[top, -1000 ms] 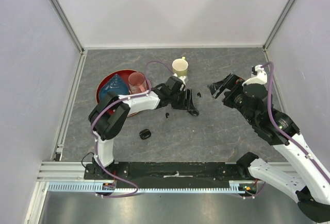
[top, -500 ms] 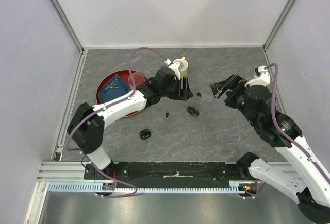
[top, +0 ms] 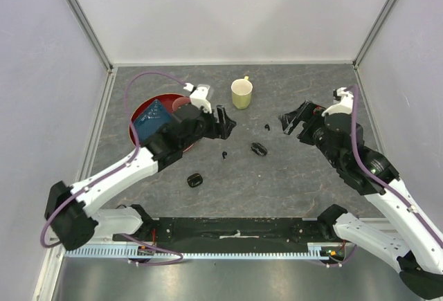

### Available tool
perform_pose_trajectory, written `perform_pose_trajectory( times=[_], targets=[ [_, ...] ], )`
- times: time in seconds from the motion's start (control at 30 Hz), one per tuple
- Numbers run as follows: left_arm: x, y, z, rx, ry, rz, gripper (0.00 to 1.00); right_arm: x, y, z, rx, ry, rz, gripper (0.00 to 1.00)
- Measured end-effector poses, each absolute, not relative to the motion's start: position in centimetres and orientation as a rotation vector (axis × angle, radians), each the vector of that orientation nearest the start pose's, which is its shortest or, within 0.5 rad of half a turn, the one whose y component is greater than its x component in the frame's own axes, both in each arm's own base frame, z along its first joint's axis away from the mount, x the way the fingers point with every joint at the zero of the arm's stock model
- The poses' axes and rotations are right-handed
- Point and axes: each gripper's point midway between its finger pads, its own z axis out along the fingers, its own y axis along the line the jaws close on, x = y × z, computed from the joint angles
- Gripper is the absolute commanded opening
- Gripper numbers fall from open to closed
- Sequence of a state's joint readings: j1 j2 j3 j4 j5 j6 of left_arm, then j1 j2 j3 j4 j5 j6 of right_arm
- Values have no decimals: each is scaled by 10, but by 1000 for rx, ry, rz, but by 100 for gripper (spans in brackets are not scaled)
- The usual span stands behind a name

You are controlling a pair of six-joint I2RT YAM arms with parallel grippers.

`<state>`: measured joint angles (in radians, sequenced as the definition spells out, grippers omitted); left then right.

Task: Insert the wireless bluetooth earbuds into the charging case
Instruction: Pick up the charging case at the center of the board.

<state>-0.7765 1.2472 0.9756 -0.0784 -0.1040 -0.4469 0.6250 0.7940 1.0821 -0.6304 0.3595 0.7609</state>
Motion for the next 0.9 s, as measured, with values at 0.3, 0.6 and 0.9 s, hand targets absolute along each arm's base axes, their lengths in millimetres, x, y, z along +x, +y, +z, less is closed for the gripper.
perform_pose_trajectory(
  times=[0.3,0.6,0.9],
  targets=[
    [265,-226,268,137,1780,-670,89,257,166,284,65,1958,578,98],
    [244,-186,259,69,1742,-622,90,248,212,247,-418,1930,682,98],
    [239,-173,234,94,1842,-595,91,238,241,214,-774,1861,733,96]
  ],
)
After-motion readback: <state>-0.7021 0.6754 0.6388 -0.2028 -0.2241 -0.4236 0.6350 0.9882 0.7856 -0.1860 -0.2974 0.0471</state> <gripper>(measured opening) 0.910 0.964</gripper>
